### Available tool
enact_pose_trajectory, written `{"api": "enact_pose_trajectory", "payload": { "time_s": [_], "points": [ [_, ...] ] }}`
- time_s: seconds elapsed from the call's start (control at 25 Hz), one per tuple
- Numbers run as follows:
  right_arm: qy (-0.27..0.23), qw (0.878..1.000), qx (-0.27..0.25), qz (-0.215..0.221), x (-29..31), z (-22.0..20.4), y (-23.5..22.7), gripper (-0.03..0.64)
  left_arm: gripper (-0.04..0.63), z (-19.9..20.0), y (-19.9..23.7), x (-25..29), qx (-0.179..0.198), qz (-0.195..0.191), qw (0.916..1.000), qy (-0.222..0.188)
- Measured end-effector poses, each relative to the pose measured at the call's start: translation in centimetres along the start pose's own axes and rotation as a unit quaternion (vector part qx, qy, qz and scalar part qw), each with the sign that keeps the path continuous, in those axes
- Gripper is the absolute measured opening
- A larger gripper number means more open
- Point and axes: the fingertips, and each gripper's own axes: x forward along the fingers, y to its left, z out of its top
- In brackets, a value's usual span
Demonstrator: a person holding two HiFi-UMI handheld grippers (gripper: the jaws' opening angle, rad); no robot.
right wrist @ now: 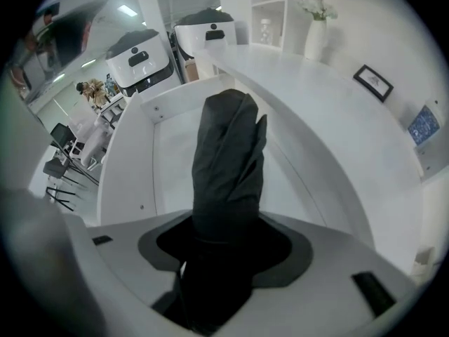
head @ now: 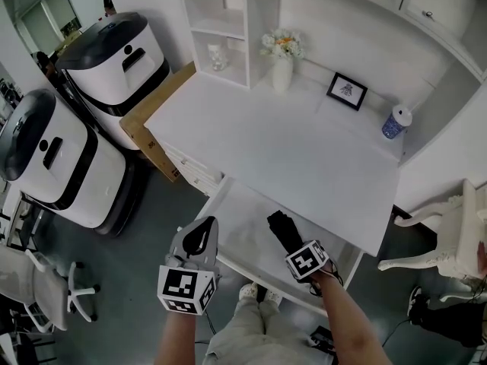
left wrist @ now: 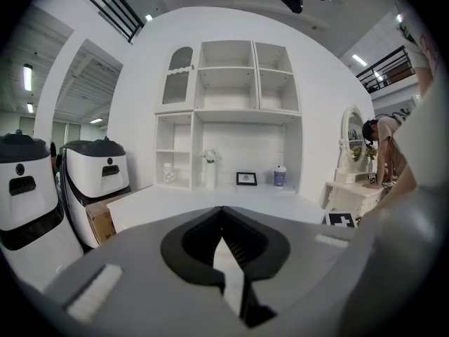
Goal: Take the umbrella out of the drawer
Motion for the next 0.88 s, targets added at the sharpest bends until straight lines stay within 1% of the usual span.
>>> {"api": "enact_pose_trajectory", "payload": {
  "time_s": [0.44,0.6,0.72,0.88],
  "points": [
    [-0.03,0.999,-0.026,-0.01,-4.2,1.3,0.5,0.239,0.008,3.5,-1.3,-0.9,0.013,-0.005,0.999,-0.042],
    [-0.055,0.998,-0.018,-0.001,-6.3,2.1,0.8,0.239,0.008,4.8,-2.2,-1.2,0.021,-0.012,0.9981,-0.057],
    [-0.072,0.997,-0.012,-0.008,-7.8,2.6,0.5,0.239,0.008,5.7,-2.8,-1.3,0.027,-0.018,0.9973,-0.066],
    [-0.096,0.995,0.008,-0.019,-10.0,3.2,-0.1,0.239,0.008,7.0,-3.5,-1.3,0.037,-0.024,0.996,-0.078]
  ]
}}
